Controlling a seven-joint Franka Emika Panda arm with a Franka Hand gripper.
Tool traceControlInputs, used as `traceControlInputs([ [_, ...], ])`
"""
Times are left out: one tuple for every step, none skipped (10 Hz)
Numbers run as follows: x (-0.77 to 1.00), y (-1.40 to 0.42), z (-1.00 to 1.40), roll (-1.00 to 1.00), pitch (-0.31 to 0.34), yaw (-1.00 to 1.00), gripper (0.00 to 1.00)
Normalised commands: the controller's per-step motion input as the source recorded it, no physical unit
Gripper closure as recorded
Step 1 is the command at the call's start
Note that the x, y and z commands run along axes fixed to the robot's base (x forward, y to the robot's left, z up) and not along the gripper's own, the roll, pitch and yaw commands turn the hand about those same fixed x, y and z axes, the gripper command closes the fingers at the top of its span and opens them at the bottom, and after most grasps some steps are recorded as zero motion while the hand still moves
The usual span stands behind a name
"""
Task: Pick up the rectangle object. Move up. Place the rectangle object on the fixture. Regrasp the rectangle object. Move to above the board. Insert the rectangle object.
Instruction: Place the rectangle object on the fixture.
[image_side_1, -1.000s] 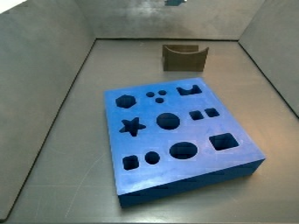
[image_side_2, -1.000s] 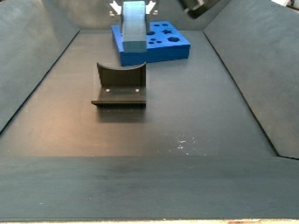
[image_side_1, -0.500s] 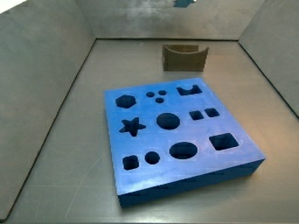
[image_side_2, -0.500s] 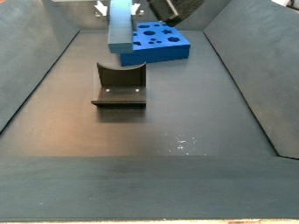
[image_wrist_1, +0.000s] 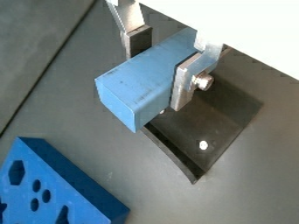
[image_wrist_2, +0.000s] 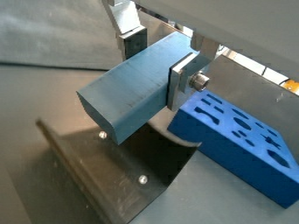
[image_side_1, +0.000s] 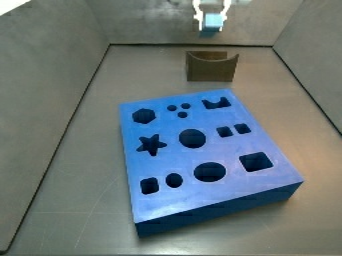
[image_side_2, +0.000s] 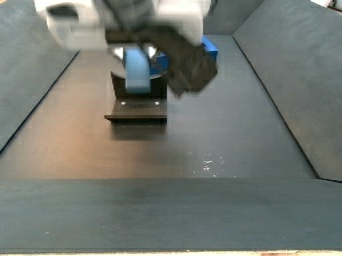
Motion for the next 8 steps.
traceControlInputs([
  [0.18, 0.12, -1.0, -1.0, 0.116, -0.09, 1.0],
  [0.19, 0.12, -1.0, -1.0, 0.133, -0.1, 1.0],
  [0.19, 0.12, -0.95, -1.0, 0.167, -0.14, 1.0],
  [0.17, 0.11, -0.83, -1.0, 0.18, -0.16, 1.0],
  [0.14, 0.1, -0.61, -0.83, 0.181, -0.14, 1.0],
  [0.11, 0.15, -0.54, -0.61, 0.122, -0.14, 1.0],
  [0.08, 0.17, -0.51, -0.45, 0.059, -0.14, 1.0],
  [0.08, 0.17, -0.51, -0.39, 0.047, -0.14, 1.0],
])
